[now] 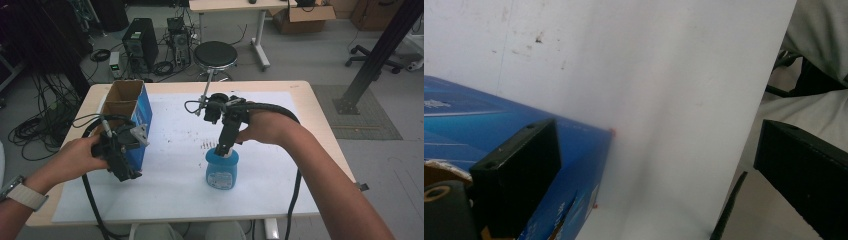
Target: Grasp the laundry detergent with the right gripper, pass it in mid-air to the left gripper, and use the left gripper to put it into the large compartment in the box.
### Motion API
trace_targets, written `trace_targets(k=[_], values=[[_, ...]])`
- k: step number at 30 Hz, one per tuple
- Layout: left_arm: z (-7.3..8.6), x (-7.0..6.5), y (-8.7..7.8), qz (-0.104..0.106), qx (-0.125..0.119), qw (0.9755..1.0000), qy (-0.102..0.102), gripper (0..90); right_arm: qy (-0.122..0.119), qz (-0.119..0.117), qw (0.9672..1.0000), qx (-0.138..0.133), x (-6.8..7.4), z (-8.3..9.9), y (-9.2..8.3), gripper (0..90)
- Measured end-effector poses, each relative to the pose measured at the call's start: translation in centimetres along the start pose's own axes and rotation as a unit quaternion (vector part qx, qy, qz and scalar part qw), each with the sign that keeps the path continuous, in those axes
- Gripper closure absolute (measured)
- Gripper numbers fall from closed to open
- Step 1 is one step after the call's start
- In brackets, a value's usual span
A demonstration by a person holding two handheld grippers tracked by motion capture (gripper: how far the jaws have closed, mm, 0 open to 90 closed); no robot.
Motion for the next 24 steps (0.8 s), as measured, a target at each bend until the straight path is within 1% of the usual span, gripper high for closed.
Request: trace_targets(k=[1,2,4,6,8,9,10,13,15,17,19,20,22,24], values=[[0.0,0.0,0.0,0.0,0.0,1.0,0.0,5.7,0.0,0.0,1.0,0.0,0.0,0.0,0.0,5.0],[-0.1,0.0,0.0,-0.001,-0.001,1.0,0.0,5.7,0.002,0.0,1.0,-0.002,-0.1,0.5,-0.1,5.0],[-0.1,0.0,0.0,-0.001,-0.001,1.0,0.0,5.7,0.002,0.0,1.0,-0.004,-0.1,0.7,-0.2,5.0],[-0.2,0.0,-0.1,-0.003,-0.001,1.0,-0.001,5.7,0.008,0.003,0.9999,-0.01,-0.2,1.3,-0.3,4.9],[-0.2,0.0,-0.1,-0.003,-0.002,1.0,-0.002,5.7,0.007,0.003,0.9999,-0.013,-0.3,1.5,-0.3,4.9],[-0.2,0.0,-0.1,-0.003,-0.001,1.0,-0.002,5.7,0.011,0.003,0.9999,-0.012,-0.3,1.7,-0.4,4.9],[-0.2,0.0,-0.1,-0.003,0.0,1.0,-0.001,5.7,0.013,0.004,0.9998,-0.017,-0.3,2.2,-0.3,4.9],[-0.3,0.0,-0.1,-0.004,0.0,1.0,-0.001,5.7,0.013,0.002,0.9998,-0.017,-0.3,2.5,-0.3,5.0],[-0.3,-0.1,-0.2,-0.005,-0.001,1.0,-0.002,5.7,0.011,0.0,0.9997,-0.021,-0.3,2.8,-0.3,5.0],[-0.4,-0.1,-0.2,-0.005,0.0,1.0,-0.003,5.7,0.014,0.001,0.9996,-0.026,-0.3,3.2,-0.3,5.0],[-0.4,-0.2,-0.1,-0.006,0.001,1.0,-0.002,5.7,0.014,0.002,0.9994,-0.031,-0.3,3.6,-0.3,5.0],[-0.5,-0.3,-0.1,-0.005,0.002,1.0,-0.003,5.7,0.015,0.002,0.999,-0.042,-0.2,4.0,-0.4,5.0],[-0.6,-0.3,-0.1,-0.006,0.002,1.0,-0.002,5.7,0.017,0.003,0.9985,-0.051,-0.2,4.4,-0.3,5.0],[-0.6,-0.3,-0.1,-0.006,0.001,1.0,-0.002,5.7,0.016,0.002,0.9983,-0.055,-0.2,4.5,-0.3,5.1]])
Point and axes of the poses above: each handheld gripper's, and its own axes: y roughly forward along the jaws, z roughly out of its underside, x roughly to its left, the point moved 1 cm from there along y, roughly forward along the jaws, and after that the axes turned 15 degrees about -x, right-handed, at the moved point
